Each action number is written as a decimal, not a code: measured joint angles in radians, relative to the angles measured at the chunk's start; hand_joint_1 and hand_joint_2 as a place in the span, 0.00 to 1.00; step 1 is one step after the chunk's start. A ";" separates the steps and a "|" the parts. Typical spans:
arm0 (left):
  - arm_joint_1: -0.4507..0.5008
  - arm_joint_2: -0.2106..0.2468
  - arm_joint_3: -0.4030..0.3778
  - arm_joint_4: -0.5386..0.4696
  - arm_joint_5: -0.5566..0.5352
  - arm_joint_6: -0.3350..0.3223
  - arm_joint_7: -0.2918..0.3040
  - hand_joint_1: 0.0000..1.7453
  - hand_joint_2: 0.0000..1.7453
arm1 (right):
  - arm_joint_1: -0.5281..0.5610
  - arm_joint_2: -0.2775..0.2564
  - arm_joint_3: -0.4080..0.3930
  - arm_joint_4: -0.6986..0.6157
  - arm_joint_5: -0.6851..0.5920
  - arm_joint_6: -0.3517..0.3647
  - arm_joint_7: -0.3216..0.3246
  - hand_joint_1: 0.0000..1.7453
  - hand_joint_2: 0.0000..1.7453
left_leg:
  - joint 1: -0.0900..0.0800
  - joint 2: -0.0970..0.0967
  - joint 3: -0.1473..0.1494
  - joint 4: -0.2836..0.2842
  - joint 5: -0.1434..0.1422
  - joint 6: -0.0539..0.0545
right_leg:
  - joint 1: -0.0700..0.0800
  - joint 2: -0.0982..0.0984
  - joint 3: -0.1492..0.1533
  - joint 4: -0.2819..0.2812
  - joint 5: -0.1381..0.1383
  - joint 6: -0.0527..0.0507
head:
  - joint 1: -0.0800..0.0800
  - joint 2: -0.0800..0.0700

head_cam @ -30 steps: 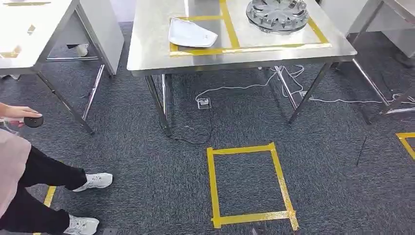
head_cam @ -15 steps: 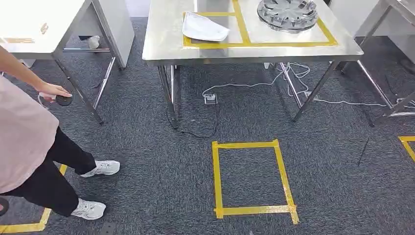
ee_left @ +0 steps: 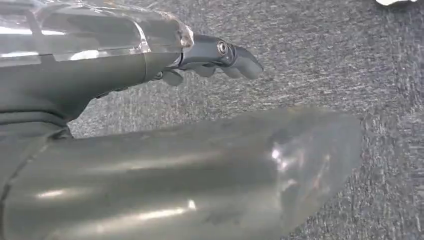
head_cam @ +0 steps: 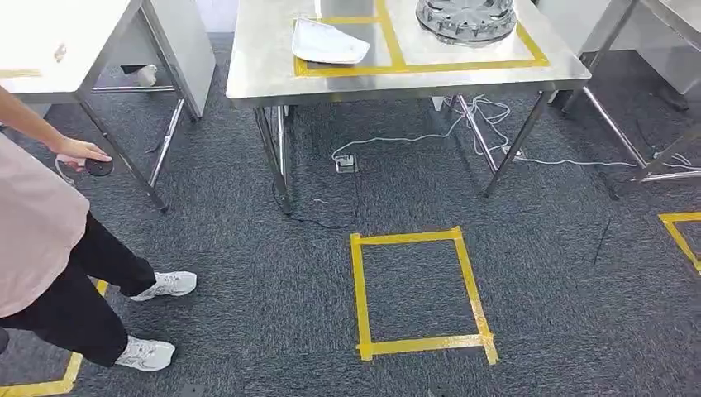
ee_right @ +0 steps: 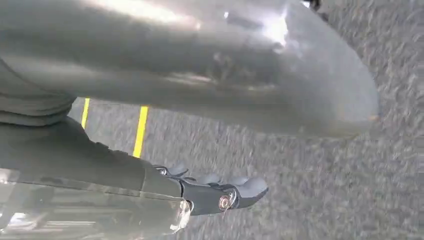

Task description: Take the parts from the cabinet and place them on the table.

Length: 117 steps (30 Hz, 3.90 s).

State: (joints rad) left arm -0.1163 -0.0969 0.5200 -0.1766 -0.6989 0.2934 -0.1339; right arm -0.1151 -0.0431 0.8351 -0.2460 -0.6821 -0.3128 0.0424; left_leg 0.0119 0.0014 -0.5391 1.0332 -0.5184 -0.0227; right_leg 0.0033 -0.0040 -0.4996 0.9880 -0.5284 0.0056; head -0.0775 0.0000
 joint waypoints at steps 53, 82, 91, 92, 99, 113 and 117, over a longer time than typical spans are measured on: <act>0.002 -0.014 0.000 0.008 0.000 0.003 0.006 0.00 0.00 | 0.003 -0.011 0.002 -0.002 -0.056 0.040 -0.035 0.00 0.00 | 0.004 -0.010 -0.081 0.173 -0.130 0.003 | 0.000 0.002 -0.032 -0.013 0.042 -0.030 | 0.060 0.000; -0.002 -0.019 0.000 0.011 -0.002 0.003 0.011 0.00 0.00 | 0.012 -0.013 0.002 -0.001 -0.063 0.040 -0.026 0.00 0.00 | 0.010 -0.017 0.000 0.052 -0.095 -0.006 | 0.003 -0.030 -0.051 -0.003 0.048 -0.028 | 0.074 0.000; 0.009 -0.014 0.000 0.013 -0.002 0.003 0.017 0.00 0.00 | 0.005 -0.009 0.005 -0.001 -0.063 0.044 -0.024 0.00 0.00 | 0.031 -0.142 -0.045 0.023 -0.006 -0.016 | -0.007 0.095 -0.066 0.044 0.021 -0.002 | 0.032 0.000; 0.006 -0.014 0.000 0.013 -0.002 0.003 0.017 0.00 0.00 | 0.004 -0.010 0.005 -0.002 -0.064 0.045 -0.024 0.00 0.00 | 0.029 -0.124 -0.042 0.023 -0.015 -0.009 | -0.012 0.110 -0.077 0.046 0.022 0.003 | 0.037 0.000; 0.013 -0.013 0.000 0.015 -0.002 0.002 0.017 0.00 0.00 | -0.004 -0.009 0.007 -0.002 -0.072 0.047 -0.017 0.00 0.00 | 0.020 0.008 -0.012 0.006 -0.027 0.026 | -0.013 0.015 -0.193 0.253 -0.074 0.036 | 0.068 0.000; 0.000 -0.016 0.000 0.014 -0.002 0.002 0.016 0.00 0.00 | 0.010 -0.016 0.017 -0.001 -0.073 0.046 -0.015 0.00 0.00 | 0.009 -0.016 -0.006 0.077 -0.114 -0.006 | 0.006 -0.019 -0.064 -0.003 0.055 -0.032 | 0.070 0.000; 0.008 -0.013 0.000 0.015 -0.002 0.002 0.017 0.00 0.00 | 0.006 -0.013 0.017 -0.002 -0.073 0.047 -0.015 0.00 0.00 | 0.007 -0.007 -0.138 0.265 -0.146 -0.011 | 0.008 0.037 -0.060 0.004 0.046 -0.036 | 0.054 0.000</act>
State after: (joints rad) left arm -0.1080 -0.1102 0.5196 -0.1617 -0.7004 0.2953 -0.1167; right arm -0.1086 -0.0565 0.8522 -0.2476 -0.7553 -0.2663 0.0275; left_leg 0.0186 -0.0054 -0.6771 1.2980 -0.6649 -0.0335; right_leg 0.0114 0.0334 -0.5599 0.9918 -0.4827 -0.0309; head -0.0233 0.0000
